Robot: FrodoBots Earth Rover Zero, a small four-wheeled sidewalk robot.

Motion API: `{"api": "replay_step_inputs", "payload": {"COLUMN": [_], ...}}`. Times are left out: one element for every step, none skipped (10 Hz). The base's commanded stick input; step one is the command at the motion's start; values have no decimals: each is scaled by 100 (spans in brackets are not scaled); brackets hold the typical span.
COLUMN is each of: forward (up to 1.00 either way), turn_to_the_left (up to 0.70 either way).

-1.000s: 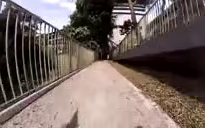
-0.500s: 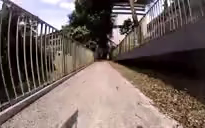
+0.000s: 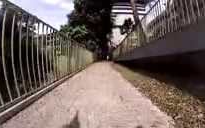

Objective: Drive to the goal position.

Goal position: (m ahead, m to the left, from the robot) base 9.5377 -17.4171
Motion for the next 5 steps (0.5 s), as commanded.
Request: {"api": "replay_step_inputs", "payload": {"forward": [100,100,100,100,100], "turn_to_the_left": [0,0,0,0,0]}}
